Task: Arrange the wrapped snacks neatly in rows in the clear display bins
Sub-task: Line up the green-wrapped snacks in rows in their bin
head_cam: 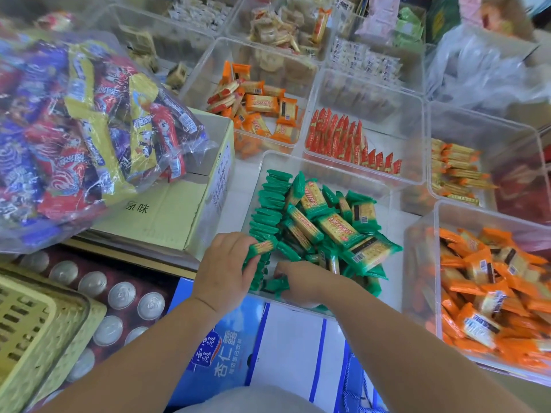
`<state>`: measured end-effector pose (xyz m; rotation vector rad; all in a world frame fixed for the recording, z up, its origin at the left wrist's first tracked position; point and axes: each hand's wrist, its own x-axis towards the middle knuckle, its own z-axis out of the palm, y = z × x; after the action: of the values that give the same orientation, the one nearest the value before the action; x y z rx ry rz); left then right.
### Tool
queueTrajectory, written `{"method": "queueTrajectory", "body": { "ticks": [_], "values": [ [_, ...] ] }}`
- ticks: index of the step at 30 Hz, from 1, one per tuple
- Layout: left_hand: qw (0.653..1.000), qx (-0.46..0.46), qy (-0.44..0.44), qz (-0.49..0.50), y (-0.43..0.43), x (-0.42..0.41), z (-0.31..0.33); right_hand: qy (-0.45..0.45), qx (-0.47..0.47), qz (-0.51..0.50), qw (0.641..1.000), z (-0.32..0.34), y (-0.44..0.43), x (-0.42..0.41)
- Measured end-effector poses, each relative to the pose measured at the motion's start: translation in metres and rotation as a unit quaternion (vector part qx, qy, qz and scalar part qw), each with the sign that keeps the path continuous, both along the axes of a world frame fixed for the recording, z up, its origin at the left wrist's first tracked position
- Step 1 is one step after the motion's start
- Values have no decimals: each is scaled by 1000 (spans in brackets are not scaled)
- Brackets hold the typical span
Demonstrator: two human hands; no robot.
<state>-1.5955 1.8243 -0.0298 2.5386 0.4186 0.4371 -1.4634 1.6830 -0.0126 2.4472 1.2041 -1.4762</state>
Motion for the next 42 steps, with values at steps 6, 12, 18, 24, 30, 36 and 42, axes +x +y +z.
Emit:
{"method": "queueTrajectory", "body": {
  "ticks": [6,12,18,24,30,36,42],
  "values": [
    [997,-23,48,-52,5,6,18,2,58,-86,995,-9,-7,-13],
    [990,-30,74,-113,-1,20,38,34,97,-85,991,-11,-24,-9],
    [982,-25,99,-158,-10,32,50,29,120,-35,992,-10,-33,-2],
    [978,-45,116,-168,-8,27,58,25,104,2,994,-7,-38,4],
    [966,-70,189,-163,-2,18,52,-35,97,39,994,-6,-43,8],
    [950,9,249,-186,-12,40,34,34,150,-81,985,-3,-46,15],
    [916,112,314,-221,-25,47,10,95,174,-202,959,-3,-53,16]
  ]
}}
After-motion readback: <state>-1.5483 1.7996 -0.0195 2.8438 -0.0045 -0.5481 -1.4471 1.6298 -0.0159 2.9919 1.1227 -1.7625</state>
